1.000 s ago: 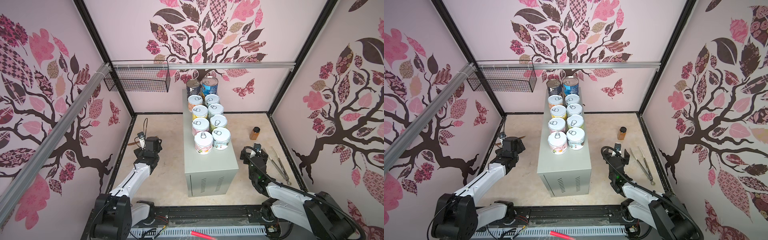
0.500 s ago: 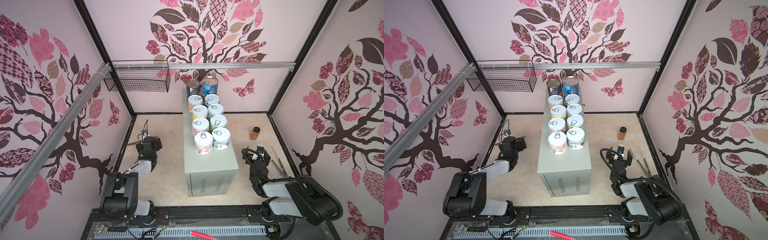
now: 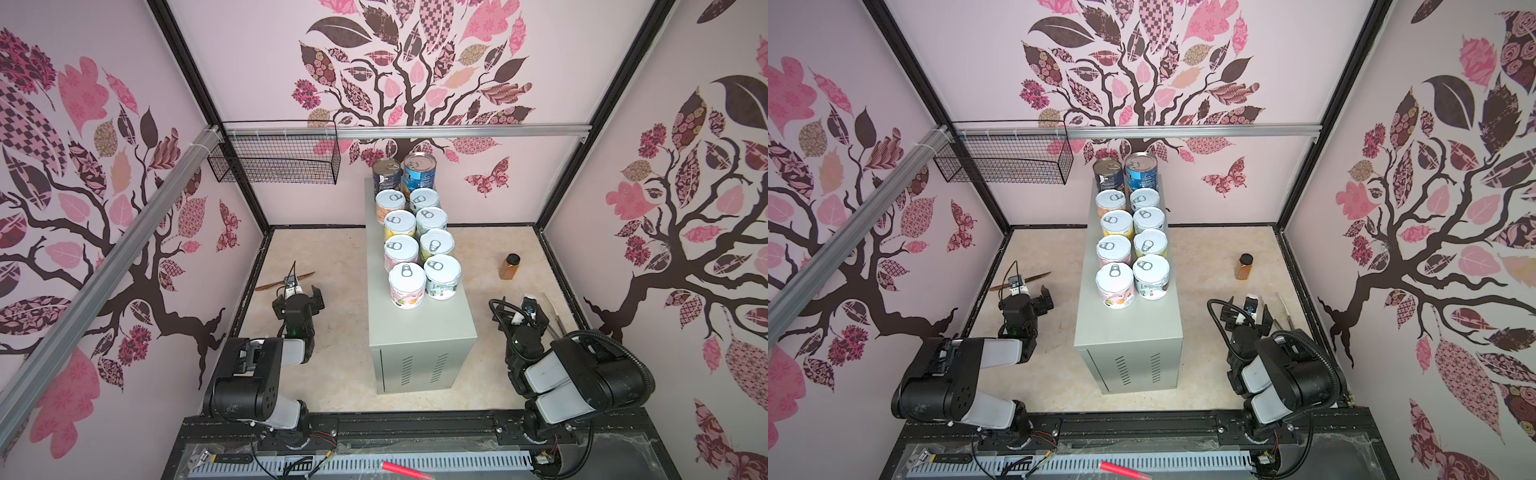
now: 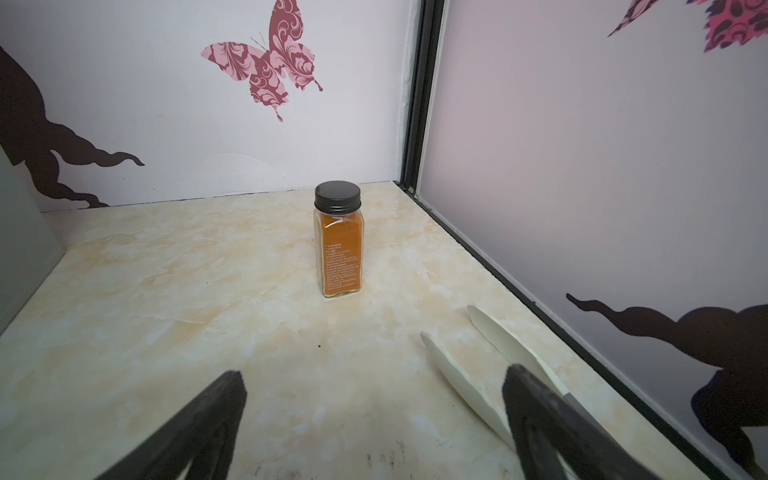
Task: Place and organize the canned foods onto the counter
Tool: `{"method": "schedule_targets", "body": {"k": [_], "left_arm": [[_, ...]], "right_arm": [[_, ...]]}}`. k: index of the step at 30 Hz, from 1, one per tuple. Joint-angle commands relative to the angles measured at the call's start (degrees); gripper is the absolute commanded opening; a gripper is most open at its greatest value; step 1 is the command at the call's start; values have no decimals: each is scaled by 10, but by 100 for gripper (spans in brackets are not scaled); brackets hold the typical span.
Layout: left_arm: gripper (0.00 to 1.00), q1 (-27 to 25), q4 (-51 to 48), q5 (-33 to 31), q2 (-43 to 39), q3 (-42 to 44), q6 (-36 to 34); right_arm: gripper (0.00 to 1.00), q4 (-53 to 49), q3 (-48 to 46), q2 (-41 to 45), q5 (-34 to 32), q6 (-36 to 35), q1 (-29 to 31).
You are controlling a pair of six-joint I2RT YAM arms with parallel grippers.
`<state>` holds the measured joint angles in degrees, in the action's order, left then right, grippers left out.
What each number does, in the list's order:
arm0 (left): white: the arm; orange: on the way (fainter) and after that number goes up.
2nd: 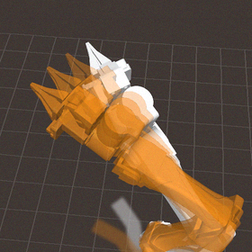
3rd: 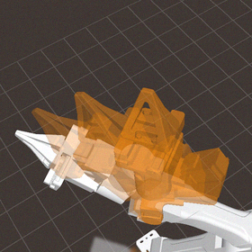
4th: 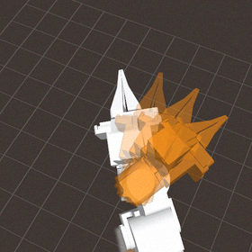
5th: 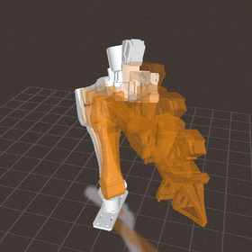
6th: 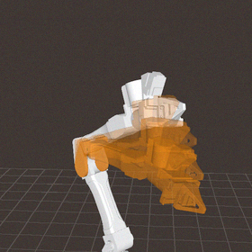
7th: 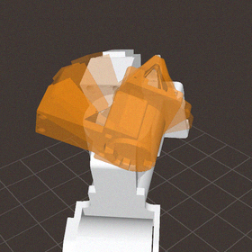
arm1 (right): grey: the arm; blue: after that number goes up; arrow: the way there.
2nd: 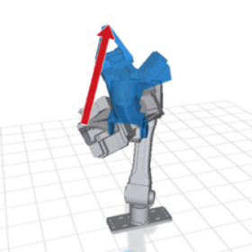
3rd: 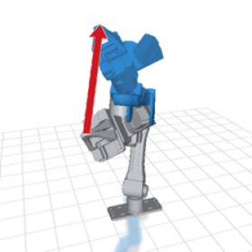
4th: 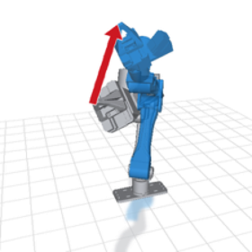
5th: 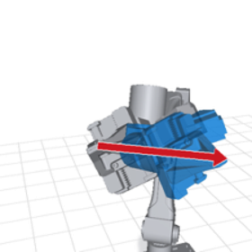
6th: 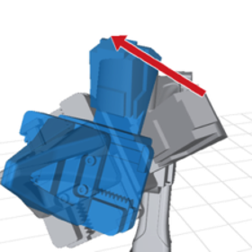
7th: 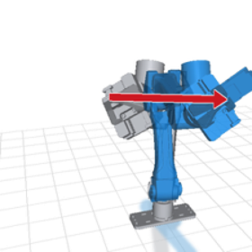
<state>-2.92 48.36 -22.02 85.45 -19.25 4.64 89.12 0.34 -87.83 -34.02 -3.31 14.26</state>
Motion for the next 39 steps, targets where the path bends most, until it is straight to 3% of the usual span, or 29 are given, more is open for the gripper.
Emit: {"method": "schedule_targets", "body": {"k": [1,5,6,9,12,16,39], "left_arm": [[98,-21,121,6,41,24,-44],[98,-3,58,35,40,-8,-30],[98,6,45,49,44,-17,-24],[98,29,7,96,39,-33,-12],[98,29,10,96,42,-31,-11],[98,30,7,98,39,-32,-11],[98,29,15,98,38,-26,-12]], "right_arm": [[100,97,7,-21,68,-11,-2],[100,68,34,-46,126,4,-31],[100,42,48,-46,115,9,-33],[100,-106,107,-27,112,34,-48],[100,-265,171,-10,205,80,-110],[100,-229,159,-15,203,74,-107],[100,-232,157,-11,200,73,-105]]}}
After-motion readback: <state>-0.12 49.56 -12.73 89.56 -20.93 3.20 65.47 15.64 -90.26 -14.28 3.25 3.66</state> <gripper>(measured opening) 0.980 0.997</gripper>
